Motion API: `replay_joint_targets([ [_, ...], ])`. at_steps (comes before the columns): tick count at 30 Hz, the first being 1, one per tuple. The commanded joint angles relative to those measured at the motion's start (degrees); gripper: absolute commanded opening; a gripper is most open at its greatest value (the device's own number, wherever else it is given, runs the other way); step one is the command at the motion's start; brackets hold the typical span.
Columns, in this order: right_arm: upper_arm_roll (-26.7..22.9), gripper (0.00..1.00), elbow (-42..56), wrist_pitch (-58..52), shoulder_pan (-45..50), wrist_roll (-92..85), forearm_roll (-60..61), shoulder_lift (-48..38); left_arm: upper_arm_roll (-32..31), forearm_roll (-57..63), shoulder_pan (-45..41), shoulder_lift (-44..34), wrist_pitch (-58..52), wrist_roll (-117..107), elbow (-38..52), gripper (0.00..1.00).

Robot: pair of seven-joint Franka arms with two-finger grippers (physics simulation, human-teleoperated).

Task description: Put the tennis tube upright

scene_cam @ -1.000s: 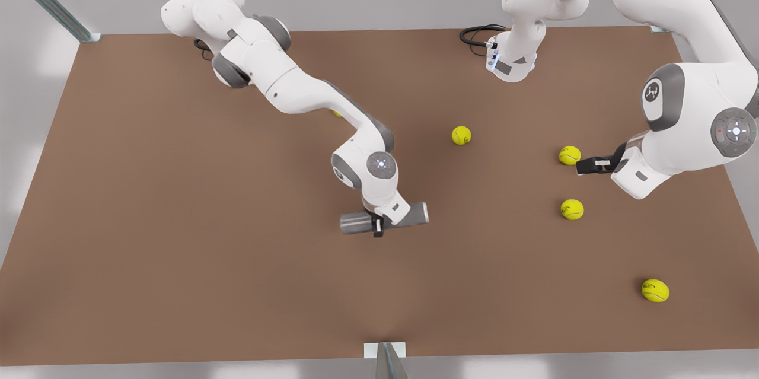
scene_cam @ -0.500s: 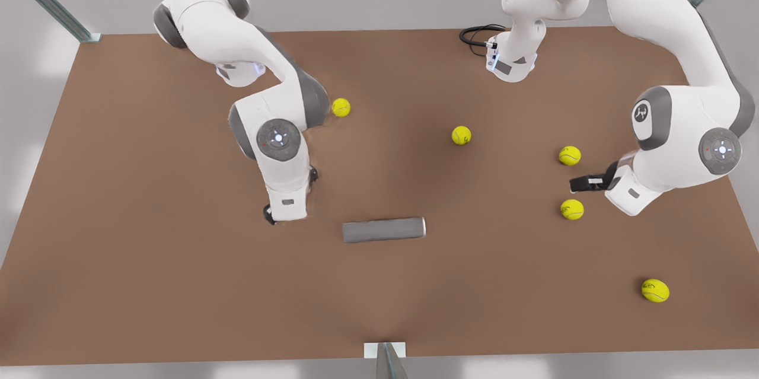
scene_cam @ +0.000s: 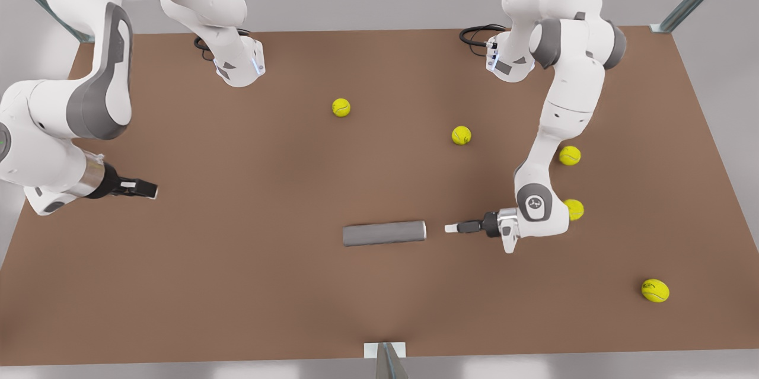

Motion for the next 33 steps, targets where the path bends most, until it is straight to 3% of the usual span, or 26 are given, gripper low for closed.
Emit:
replay_joint_targets([
  [1,0.0,1.0,0.0,0.0,0.1,0.2,0.0,0.0,-0.3,-10.1,0.0,0.0,0.4,0.1,0.0,1.0],
  [19,0.1,1.0,-0.2,0.0,0.7,0.3,-1.8,0.2,-4.0,-16.6,-3.9,3.5,4.3,10.1,0.3,1.0],
  [24,0.5,1.0,-0.5,-0.3,10.0,-0.1,0.7,0.5,-4.7,-17.4,-5.0,3.9,5.4,10.1,0.9,1.0],
  [29,0.5,1.0,-0.7,-0.9,10.9,-0.1,1.8,0.7,-4.7,-17.4,-5.0,3.9,5.4,10.3,1.0,1.0],
  [31,0.5,1.0,-0.5,-0.7,10.9,0.3,2.7,1.0,-4.7,-17.7,-5.1,3.9,5.4,10.5,1.0,0.72],
  [33,0.5,1.0,-0.3,-0.7,10.8,0.8,2.5,0.9,-4.7,-17.6,-5.1,3.9,5.4,10.5,1.0,0.68],
])
